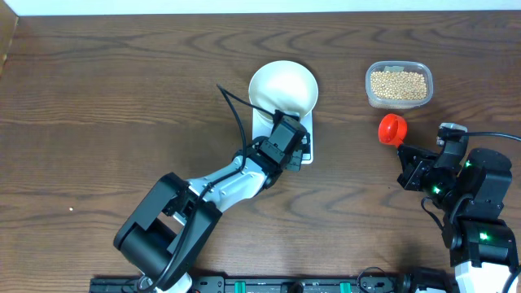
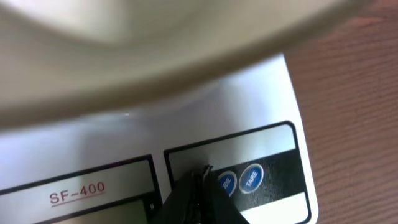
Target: Scoop item into bowl and weigh 50g on scale
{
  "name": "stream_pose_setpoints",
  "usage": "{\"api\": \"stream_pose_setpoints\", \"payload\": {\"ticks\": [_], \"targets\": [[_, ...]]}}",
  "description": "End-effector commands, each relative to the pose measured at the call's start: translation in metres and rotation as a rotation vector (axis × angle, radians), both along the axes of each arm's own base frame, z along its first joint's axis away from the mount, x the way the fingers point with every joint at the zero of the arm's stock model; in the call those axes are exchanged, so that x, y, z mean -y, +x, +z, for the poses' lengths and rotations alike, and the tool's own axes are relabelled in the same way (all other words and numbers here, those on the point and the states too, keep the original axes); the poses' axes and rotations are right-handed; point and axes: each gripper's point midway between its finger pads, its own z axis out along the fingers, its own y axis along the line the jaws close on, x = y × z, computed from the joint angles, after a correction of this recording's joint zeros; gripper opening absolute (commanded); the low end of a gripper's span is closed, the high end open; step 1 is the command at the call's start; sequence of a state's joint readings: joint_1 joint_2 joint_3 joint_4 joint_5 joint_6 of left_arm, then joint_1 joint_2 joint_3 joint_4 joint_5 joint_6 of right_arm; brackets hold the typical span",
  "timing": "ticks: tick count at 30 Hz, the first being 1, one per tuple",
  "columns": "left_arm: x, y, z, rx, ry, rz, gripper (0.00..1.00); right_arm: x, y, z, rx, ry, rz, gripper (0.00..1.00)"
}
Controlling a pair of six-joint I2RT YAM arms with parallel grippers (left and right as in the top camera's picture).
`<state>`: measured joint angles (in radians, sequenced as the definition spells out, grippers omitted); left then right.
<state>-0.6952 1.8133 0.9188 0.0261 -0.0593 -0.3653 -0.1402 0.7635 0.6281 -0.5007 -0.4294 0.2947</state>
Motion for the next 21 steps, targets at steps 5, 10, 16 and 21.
{"api": "stream_pose_setpoints", "payload": {"ticks": [5,10,16,21], "targets": [[-0.017,-0.013,-0.038,-0.077,0.095,0.004,0.07,0.002,0.001,0.007,0.024,-0.021,0.001,0.01],[-0.018,-0.014,-0.039,-0.081,0.098,0.004,0.07,0.003,0.001,0.007,0.024,-0.024,-0.001,0.01],[-0.024,-0.020,-0.043,-0.111,0.125,0.010,0.08,0.003,0.001,0.006,0.020,-0.023,-0.001,0.01],[-0.027,-0.020,-0.044,-0.109,0.135,0.031,0.07,0.003,0.001,0.006,0.021,-0.025,0.000,0.01]]}}
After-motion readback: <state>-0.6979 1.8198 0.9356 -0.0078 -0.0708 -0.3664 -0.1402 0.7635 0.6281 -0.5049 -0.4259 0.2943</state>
